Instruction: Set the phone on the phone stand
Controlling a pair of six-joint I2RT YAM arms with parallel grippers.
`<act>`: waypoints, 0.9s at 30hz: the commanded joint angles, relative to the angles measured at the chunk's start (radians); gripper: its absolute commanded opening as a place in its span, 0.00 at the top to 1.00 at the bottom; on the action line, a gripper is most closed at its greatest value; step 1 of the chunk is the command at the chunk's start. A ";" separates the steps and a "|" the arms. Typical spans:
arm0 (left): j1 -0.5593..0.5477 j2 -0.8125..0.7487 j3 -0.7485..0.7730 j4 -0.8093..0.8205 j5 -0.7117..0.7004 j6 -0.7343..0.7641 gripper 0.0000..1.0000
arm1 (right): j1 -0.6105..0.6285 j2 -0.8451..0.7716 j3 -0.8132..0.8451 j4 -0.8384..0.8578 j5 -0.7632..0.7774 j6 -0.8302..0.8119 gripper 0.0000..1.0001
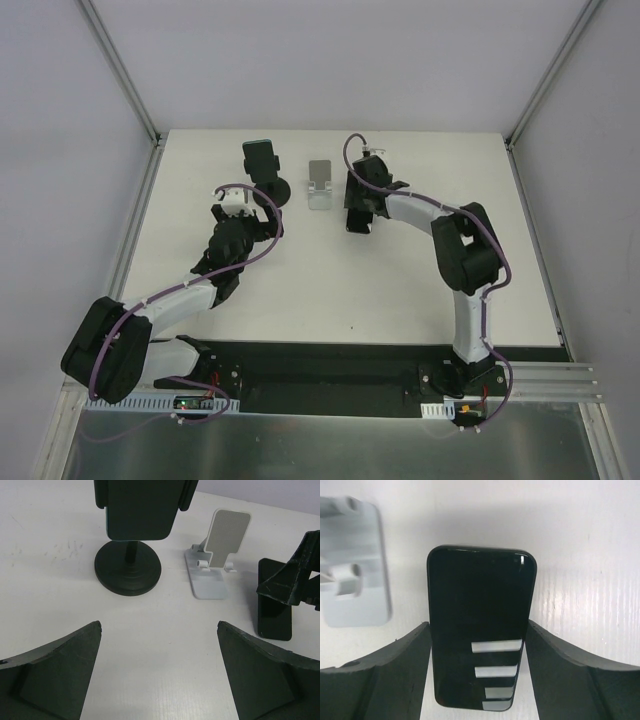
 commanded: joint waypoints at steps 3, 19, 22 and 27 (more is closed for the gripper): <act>0.005 -0.031 0.004 0.027 0.000 -0.010 0.02 | 0.048 -0.185 -0.155 0.502 0.095 -0.107 0.99; 0.007 -0.039 -0.011 0.046 -0.017 -0.013 0.02 | 0.197 -0.052 0.069 0.811 0.277 -0.410 0.99; 0.005 -0.037 -0.011 0.047 -0.016 -0.014 0.02 | 0.197 -0.015 0.072 0.853 0.293 -0.410 0.99; 0.005 -0.029 -0.007 0.044 -0.013 -0.013 0.02 | 0.200 0.026 0.086 0.884 0.254 -0.389 0.99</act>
